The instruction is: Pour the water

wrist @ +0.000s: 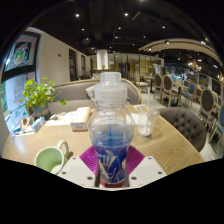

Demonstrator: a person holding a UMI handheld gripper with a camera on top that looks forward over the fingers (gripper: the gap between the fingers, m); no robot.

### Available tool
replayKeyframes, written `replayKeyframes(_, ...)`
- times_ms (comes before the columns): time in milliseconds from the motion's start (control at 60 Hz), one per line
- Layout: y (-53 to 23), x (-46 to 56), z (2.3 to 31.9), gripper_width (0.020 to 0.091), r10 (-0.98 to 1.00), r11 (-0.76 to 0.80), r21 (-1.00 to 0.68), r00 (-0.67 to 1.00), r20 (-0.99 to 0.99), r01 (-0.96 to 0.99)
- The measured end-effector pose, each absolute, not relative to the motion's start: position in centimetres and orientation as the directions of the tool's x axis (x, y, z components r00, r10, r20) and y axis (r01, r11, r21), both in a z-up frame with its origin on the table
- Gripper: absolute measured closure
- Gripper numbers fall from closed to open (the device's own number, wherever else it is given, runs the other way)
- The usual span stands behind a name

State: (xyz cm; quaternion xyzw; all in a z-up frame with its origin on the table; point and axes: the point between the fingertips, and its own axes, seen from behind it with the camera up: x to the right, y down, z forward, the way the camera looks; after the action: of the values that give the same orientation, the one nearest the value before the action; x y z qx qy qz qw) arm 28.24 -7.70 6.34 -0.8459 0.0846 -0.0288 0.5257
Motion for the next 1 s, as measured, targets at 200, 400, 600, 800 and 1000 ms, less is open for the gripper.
replayKeyframes(200,-7.5,27.9,6.8,0.0666,-0.173,-0.381,-0.921,0.985,-0.02,-0.085)
replayKeyframes(400,-8.5,27.7,5.7,0.0354,-0.19,-0.495,-0.859,0.981,-0.042,-0.133)
replayKeyframes(600,-13.5,26.5,9.2,0.0249,-0.241,-0.557,-0.81,0.969,-0.051,-0.181)
replayKeyframes(800,-21.9,22.4,15.4,0.0251,-0.26,-0.622,-0.76,0.965,-0.027,-0.189)
replayKeyframes(1000,-30.2,17.9,20.7,0.0251,-0.264,-0.637,-0.756,0.964,0.029,-0.151)
